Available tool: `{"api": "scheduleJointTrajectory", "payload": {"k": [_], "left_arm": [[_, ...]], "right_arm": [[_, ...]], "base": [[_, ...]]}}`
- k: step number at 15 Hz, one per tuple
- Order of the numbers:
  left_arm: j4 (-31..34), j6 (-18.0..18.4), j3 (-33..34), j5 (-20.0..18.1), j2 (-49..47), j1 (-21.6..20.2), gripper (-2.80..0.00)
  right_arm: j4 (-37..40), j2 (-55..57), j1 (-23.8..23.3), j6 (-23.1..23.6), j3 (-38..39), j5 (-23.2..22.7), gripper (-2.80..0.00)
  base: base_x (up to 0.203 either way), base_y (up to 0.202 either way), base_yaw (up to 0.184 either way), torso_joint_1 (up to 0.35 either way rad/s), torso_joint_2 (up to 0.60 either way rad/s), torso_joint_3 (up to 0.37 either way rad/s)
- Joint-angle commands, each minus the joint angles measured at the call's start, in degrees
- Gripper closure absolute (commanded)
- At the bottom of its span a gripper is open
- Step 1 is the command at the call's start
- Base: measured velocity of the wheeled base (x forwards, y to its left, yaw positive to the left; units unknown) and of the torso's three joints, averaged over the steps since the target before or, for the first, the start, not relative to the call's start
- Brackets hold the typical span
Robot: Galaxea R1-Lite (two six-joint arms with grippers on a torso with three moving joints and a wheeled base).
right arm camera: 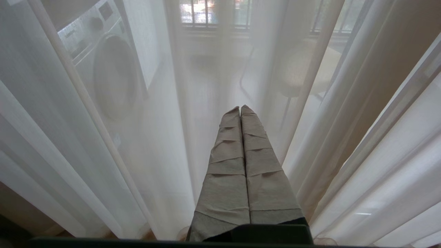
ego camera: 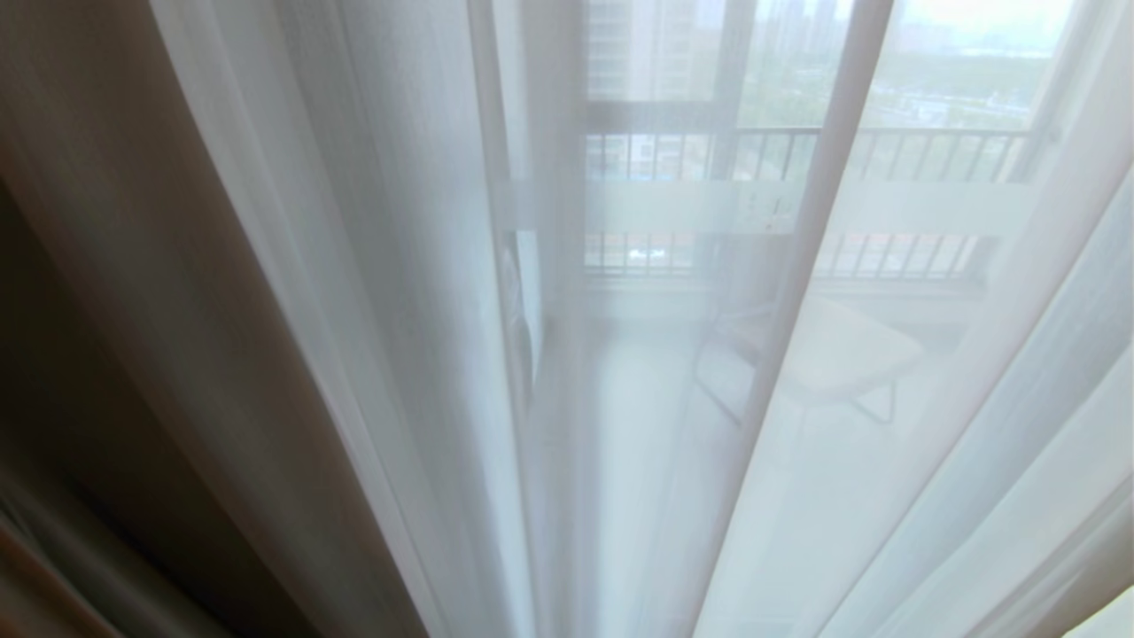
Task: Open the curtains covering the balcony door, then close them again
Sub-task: Close the outer curtains on both sides
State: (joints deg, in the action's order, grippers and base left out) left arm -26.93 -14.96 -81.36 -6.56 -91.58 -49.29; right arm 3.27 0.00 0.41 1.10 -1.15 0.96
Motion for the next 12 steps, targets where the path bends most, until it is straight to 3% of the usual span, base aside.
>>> {"api": "scheduleJointTrajectory", "payload": {"k": [1, 6, 12], "left_arm": [[-0.07, -0.56, 3.52, -0.17, 6.31, 0.76, 0.0], [-0.06, -1.04, 9.55, -0.25, 13.02, 9.07, 0.0], [0.39, -1.04, 10.87, -0.34, 17.08, 28.14, 0.0]], "right_arm": [[0.07, 0.0, 0.02, 0.05, 0.0, 0.0, 0.0], [-0.01, 0.0, 0.02, 0.05, 0.0, 0.0, 0.0], [-0.01, 0.0, 0.02, 0.05, 0.0, 0.0, 0.0]], "base": [[0.0, 0.0, 0.0, 0.0, 0.0, 0.0], [0.0, 0.0, 0.0, 0.0, 0.0, 0.0], [0.0, 0.0, 0.0, 0.0, 0.0, 0.0]]}}
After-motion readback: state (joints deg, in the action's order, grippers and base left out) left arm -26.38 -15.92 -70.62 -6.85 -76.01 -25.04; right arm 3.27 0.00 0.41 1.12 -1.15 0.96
